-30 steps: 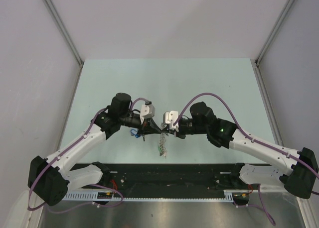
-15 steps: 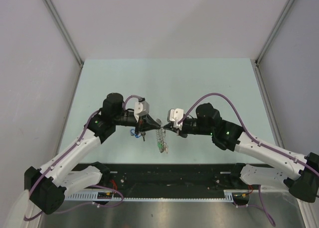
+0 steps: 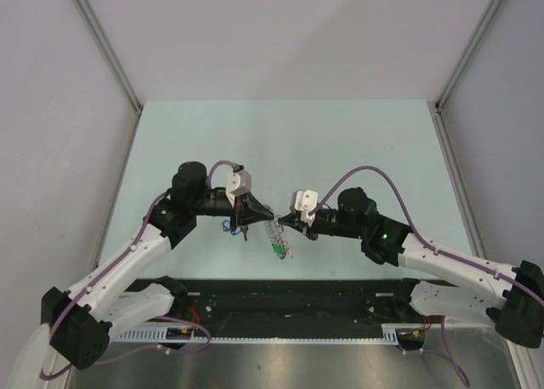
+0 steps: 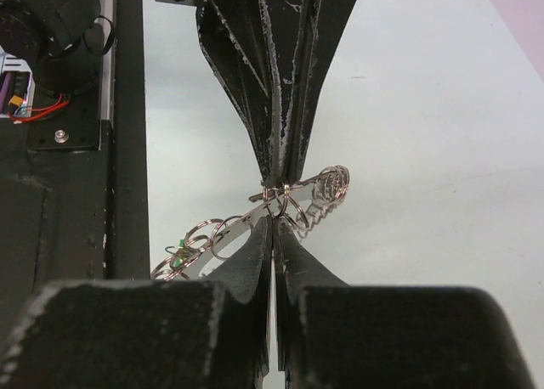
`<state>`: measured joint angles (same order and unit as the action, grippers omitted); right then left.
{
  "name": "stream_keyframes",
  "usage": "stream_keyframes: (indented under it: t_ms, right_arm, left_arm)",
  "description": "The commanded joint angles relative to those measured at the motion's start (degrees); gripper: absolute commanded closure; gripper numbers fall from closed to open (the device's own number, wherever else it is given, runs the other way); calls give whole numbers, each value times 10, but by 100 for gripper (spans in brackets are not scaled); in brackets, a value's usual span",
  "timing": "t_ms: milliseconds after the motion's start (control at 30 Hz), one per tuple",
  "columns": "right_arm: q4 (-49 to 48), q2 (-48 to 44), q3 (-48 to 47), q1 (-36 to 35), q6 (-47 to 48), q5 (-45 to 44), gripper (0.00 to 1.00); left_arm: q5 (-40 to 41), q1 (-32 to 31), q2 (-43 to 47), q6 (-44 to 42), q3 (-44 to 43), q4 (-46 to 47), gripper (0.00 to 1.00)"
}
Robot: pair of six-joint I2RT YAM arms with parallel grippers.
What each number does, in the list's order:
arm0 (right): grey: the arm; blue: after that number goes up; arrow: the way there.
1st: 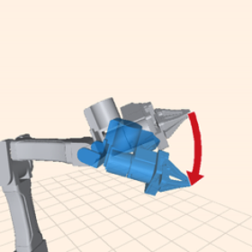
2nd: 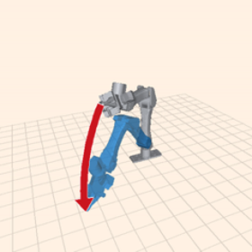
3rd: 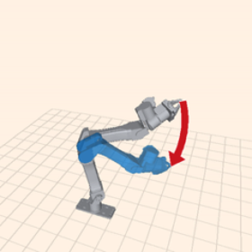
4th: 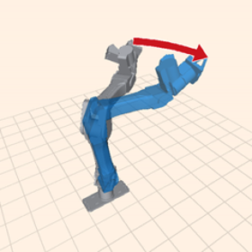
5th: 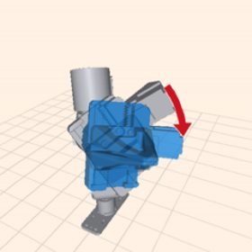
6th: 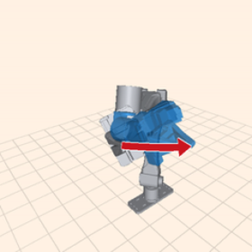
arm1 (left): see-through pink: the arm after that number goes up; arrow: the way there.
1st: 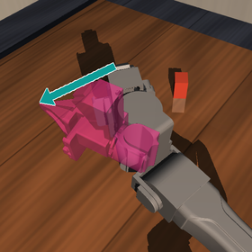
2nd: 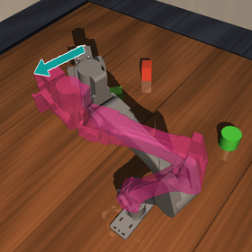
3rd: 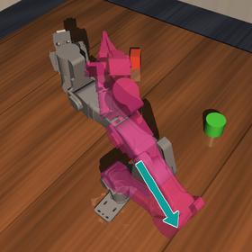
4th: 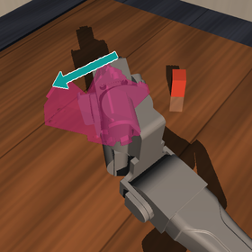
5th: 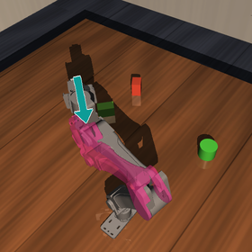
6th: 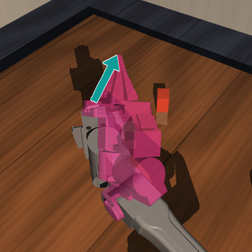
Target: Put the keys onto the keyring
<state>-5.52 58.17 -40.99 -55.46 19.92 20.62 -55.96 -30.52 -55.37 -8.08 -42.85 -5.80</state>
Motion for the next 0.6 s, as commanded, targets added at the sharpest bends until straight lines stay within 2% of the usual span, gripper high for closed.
stream_keyframes:
  t_ms: [0,233,300,333,433,567]
  right_arm:
    - [-58,-2,3,-6,-15,9,100]
    - [-78,-3,-2,-7,-10,20,100]
    - [-64,-6,-11,-7,-1,21,100]
    - [-58,-8,-15,-7,4,22,100]
    - [-38,-8,-28,-7,20,26,100]
    - [-12,2,-50,-7,41,32,100]
  left_arm:
    - [-12,6,15,25,-4,55,100]
    - [9,6,20,25,3,72,100]
    - [16,6,25,14,-1,62,90]
    - [22,6,26,-2,-4,39,81]
    - [24,6,31,-31,-14,7,71]
    - [13,7,29,-61,-23,-21,65]
